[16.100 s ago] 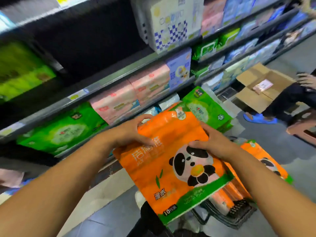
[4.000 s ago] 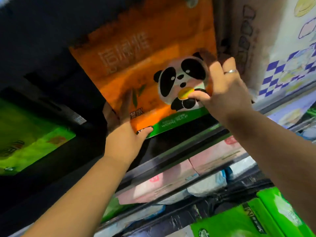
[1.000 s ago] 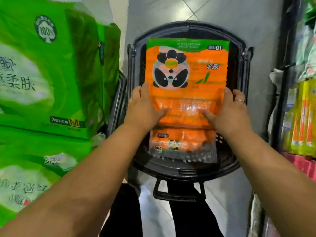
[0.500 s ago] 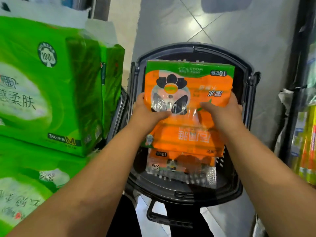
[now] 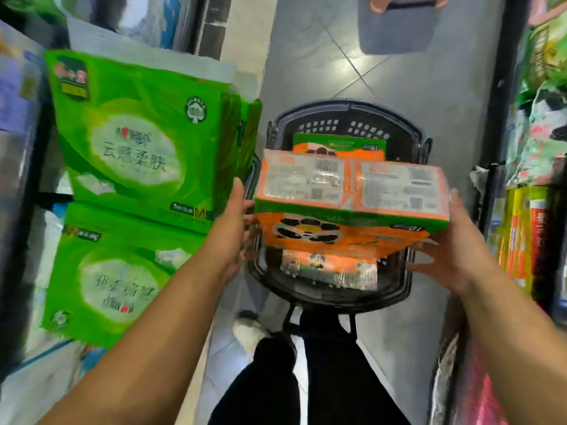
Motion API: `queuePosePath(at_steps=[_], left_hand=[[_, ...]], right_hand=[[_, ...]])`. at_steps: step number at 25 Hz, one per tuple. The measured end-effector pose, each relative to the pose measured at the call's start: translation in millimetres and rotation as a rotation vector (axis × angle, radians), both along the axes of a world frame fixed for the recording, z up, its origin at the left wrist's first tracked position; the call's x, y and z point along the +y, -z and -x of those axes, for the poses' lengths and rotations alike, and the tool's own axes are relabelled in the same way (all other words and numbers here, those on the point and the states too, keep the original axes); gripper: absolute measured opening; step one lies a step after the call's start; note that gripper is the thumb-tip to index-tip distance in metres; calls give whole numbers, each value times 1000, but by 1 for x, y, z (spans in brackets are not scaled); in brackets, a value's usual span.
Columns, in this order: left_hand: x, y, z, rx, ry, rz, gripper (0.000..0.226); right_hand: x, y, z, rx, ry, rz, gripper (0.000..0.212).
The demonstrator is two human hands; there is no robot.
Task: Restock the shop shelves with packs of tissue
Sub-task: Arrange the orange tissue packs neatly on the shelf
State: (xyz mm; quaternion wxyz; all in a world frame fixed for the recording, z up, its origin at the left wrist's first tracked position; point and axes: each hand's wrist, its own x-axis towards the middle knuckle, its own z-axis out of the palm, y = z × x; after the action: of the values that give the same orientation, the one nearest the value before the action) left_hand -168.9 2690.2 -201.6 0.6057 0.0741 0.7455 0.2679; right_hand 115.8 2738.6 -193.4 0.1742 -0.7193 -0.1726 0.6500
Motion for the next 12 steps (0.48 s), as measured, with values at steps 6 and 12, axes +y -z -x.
queuePosePath(at_steps=[6, 12], left_hand=[[-65, -97, 26, -15, 205, 14, 73], [-139, -163, 56, -21, 140, -16, 58]], right_hand=[[-68, -78, 1, 54, -171, 89, 70], [-137, -148, 18, 198, -147, -1, 55]])
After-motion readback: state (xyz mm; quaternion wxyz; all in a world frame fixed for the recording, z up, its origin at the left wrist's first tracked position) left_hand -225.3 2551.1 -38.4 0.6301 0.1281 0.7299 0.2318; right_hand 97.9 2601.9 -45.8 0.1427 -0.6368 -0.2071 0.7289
